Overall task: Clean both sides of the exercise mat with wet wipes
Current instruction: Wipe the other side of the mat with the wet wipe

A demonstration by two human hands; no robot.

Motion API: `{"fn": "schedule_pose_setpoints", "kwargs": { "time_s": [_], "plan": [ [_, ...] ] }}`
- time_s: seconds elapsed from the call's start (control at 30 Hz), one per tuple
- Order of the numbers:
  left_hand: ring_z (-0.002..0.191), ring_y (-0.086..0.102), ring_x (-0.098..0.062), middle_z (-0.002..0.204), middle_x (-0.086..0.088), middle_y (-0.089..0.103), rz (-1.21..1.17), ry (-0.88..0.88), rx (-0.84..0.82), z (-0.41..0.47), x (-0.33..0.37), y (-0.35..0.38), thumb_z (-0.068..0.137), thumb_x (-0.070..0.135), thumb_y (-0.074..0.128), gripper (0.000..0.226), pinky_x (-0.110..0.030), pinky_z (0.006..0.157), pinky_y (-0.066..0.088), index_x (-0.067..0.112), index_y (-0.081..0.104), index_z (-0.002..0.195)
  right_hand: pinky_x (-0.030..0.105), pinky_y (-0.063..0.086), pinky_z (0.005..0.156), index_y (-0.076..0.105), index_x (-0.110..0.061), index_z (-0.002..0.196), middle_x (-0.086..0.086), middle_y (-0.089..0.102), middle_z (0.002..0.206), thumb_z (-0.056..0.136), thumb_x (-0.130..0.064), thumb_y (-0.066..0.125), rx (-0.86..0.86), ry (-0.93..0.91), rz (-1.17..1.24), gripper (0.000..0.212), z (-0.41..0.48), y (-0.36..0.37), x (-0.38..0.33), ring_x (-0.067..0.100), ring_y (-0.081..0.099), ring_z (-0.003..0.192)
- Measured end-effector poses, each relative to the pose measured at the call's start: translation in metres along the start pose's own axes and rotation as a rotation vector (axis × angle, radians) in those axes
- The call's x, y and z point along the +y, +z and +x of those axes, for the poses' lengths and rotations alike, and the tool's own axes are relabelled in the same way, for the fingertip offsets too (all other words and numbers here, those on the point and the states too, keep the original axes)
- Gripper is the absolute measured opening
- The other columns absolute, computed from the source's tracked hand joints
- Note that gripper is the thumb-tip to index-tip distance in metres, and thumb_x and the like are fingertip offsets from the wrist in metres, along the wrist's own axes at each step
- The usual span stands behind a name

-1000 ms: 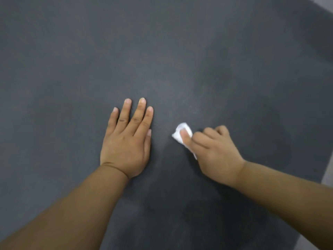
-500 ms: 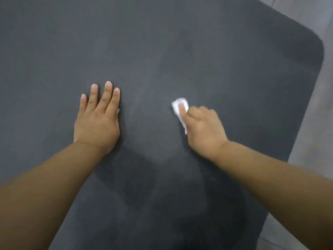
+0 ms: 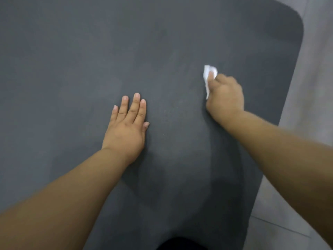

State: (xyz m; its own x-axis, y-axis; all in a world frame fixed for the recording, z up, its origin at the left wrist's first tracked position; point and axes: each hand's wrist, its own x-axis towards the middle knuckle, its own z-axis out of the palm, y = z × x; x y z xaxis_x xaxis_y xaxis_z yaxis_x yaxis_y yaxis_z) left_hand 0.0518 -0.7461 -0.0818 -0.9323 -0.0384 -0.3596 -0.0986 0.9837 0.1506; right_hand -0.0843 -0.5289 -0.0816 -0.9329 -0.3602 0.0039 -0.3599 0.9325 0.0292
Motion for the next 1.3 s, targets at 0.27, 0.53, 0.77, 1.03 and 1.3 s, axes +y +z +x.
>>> {"fn": "schedule_pose_setpoints", "kwargs": {
  "time_s": [0.27, 0.53, 0.77, 1.03, 1.3],
  "plan": [
    [0.143, -0.018, -0.025, 0.155, 0.000, -0.024, 0.035, -0.029, -0.097, 0.000, 0.003, -0.010, 0.101, 0.033, 0.012, 0.057, -0.036, 0.115, -0.010, 0.016, -0.016, 0.148, 0.031, 0.019, 0.058, 0.061, -0.012, 0.111, -0.001, 0.055, 0.077, 0.071, -0.015, 0.061, -0.023, -0.747, 0.146, 0.040, -0.098, 0.001, -0.038, 0.024, 0.040, 0.066],
    [0.143, -0.021, -0.024, 0.154, 0.002, -0.027, 0.068, -0.069, -0.193, 0.002, 0.010, -0.018, 0.102, 0.032, 0.009, 0.055, -0.036, 0.116, -0.008, 0.017, -0.018, 0.147, 0.041, 0.040, 0.067, 0.041, -0.002, 0.134, 0.025, 0.056, 0.103, 0.081, -0.002, 0.044, -0.113, 0.169, -0.014, 0.053, -0.020, -0.009, 0.045, 0.043, 0.053, 0.087],
    [0.142, -0.021, -0.027, 0.154, -0.003, -0.027, 0.045, -0.112, -0.247, 0.004, 0.020, -0.027, 0.103, 0.027, 0.014, 0.056, -0.037, 0.117, -0.005, 0.012, -0.014, 0.148, 0.031, 0.025, 0.056, 0.046, -0.009, 0.121, -0.005, 0.042, 0.082, 0.072, -0.016, 0.050, -0.069, -0.642, 0.222, 0.049, -0.166, -0.001, -0.029, 0.021, 0.040, 0.065],
    [0.143, -0.018, -0.031, 0.156, 0.001, -0.021, 0.004, 0.033, -0.141, -0.003, 0.062, -0.007, 0.102, 0.037, 0.019, 0.060, -0.040, 0.116, -0.005, 0.016, -0.010, 0.150, 0.039, 0.039, 0.059, 0.054, -0.006, 0.127, 0.018, 0.056, 0.088, 0.080, -0.005, 0.046, 0.005, 0.044, -0.001, 0.047, -0.050, -0.002, 0.080, 0.039, 0.052, 0.075],
    [0.143, -0.017, -0.029, 0.157, 0.000, -0.018, 0.042, 0.044, -0.104, -0.003, 0.059, -0.002, 0.100, 0.037, 0.018, 0.060, -0.039, 0.116, -0.007, 0.017, -0.010, 0.150, 0.033, 0.024, 0.055, 0.052, -0.003, 0.125, 0.003, 0.045, 0.080, 0.078, -0.015, 0.045, 0.009, -0.422, 0.199, 0.049, -0.175, 0.003, 0.015, 0.026, 0.042, 0.061]
  ]
}}
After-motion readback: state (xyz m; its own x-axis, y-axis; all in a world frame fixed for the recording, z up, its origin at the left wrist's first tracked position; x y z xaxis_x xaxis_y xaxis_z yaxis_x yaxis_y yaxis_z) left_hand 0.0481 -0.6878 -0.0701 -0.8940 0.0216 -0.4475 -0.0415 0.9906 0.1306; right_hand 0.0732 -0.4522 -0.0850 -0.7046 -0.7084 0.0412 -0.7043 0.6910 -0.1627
